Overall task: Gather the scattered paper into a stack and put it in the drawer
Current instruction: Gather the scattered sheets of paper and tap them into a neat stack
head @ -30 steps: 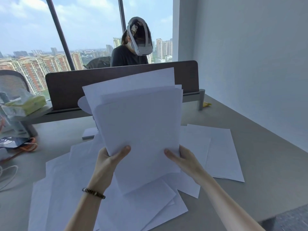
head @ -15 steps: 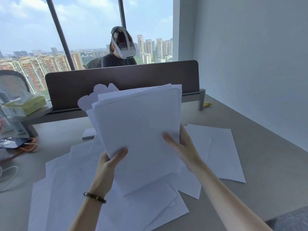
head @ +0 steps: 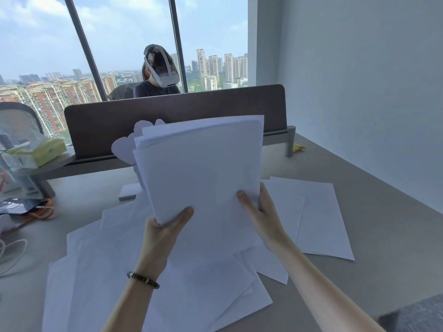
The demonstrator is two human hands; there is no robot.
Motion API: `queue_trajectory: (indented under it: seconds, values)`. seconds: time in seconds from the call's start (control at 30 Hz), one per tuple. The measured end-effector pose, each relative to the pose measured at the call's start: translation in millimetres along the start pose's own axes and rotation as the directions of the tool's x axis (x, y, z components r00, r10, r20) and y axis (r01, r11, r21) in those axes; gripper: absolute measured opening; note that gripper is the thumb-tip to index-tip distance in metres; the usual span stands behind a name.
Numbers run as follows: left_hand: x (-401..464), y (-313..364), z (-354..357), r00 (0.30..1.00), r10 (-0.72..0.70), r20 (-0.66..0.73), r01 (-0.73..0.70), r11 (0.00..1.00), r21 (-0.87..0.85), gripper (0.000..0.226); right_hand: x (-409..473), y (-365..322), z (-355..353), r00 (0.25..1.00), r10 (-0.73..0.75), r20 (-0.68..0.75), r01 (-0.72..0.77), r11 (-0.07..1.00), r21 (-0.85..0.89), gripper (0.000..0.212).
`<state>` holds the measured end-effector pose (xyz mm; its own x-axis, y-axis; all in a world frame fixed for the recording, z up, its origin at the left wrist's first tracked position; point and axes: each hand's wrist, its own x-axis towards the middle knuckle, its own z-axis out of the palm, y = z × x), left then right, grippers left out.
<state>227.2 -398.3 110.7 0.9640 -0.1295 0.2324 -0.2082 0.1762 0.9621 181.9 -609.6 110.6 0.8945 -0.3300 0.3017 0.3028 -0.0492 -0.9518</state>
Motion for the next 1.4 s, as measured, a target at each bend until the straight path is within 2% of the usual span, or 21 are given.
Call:
queue_trajectory:
  seconds: [0.07,0.17,0.33,0.43,0.5,0.6,0.67,0.8,0.9,0.97,1.03,1.07,1.1,1.17,1.2,1.23,1.3,1.4]
  values:
    - [2,7,-1,0.998,0.021,0.052,-0.022,1.000,0.010,0.013,1,-5,-2,0.999,-0.040,0.015,0.040,0.999,-0.004,0.038]
    - [2,13,-8,0.991,-0.005,0.131,0.005,1.000,0.002,0.035,0,-11,-6,0.997,-0.072,0.036,0.073,0.997,-0.022,0.039]
    - [5,14,-12,0.992,0.025,0.122,-0.019,0.999,-0.044,0.031,3,-20,-5,0.996,-0.089,0.024,0.090,0.995,-0.042,0.021]
    - [1,5,-12,0.993,0.009,0.114,-0.007,1.000,-0.015,0.035,3,-19,-3,0.996,-0.089,0.022,0.090,0.995,-0.035,0.026]
    - [-4,-4,-11,0.995,-0.017,0.094,0.016,1.000,0.015,0.036,1,-10,-3,0.998,-0.056,0.036,0.057,0.998,-0.030,0.033]
    - [-5,-10,-5,0.999,-0.049,0.024,0.047,0.996,0.076,0.017,-2,6,-2,0.997,0.042,0.059,-0.043,0.999,0.010,0.034]
    - [0,-9,-2,0.999,-0.038,-0.024,0.041,0.987,0.158,0.022,-1,9,-2,0.997,0.061,0.054,-0.060,0.998,-0.009,0.030]
    - [10,-5,-4,0.999,-0.035,-0.017,0.038,0.966,0.256,0.014,5,5,-1,0.993,0.115,-0.017,-0.116,0.988,-0.105,0.015]
    - [13,-11,-13,0.989,-0.144,0.020,0.135,0.960,0.247,0.011,7,1,-3,0.976,0.218,0.021,-0.208,0.951,-0.228,0.022]
    - [11,-16,-19,0.958,-0.283,0.051,0.269,0.944,0.192,0.015,7,1,-7,0.956,0.286,0.059,-0.242,0.889,-0.388,0.030]
    - [9,-27,-27,0.903,-0.426,0.050,0.413,0.895,0.167,0.020,6,8,-14,0.956,0.293,0.011,-0.222,0.747,-0.626,0.042]
    - [8,-30,-31,0.870,-0.492,0.033,0.480,0.860,0.171,0.022,4,15,-20,0.963,0.264,-0.051,-0.207,0.610,-0.765,0.050]
    - [8,-35,-35,0.841,-0.541,0.014,0.530,0.829,0.178,0.025,4,22,-29,0.964,0.236,-0.124,-0.218,0.429,-0.877,0.058]
    - [8,-42,-40,0.806,-0.592,-0.008,0.582,0.791,0.188,0.028,4,36,-50,0.931,0.253,-0.261,-0.294,0.099,-0.951,0.075]
    - [9,-43,-40,0.798,-0.602,-0.017,0.594,0.782,0.190,0.028,5,42,-60,0.894,0.312,-0.321,-0.339,0.004,-0.941,0.084]
    - [11,-45,-40,0.798,-0.602,-0.021,0.594,0.781,0.192,0.028,5,46,-68,0.852,0.374,-0.366,-0.376,-0.050,-0.925,0.090]
    - [15,-49,-38,0.801,-0.598,-0.027,0.590,0.782,0.202,0.029,5,54,-75,0.796,0.457,-0.396,-0.415,-0.064,-0.908,0.093]
    - [20,-53,-32,0.805,-0.592,-0.034,0.586,0.784,0.205,0.030,5,62,-72,0.842,0.453,-0.294,-0.333,0.008,-0.943,0.089]
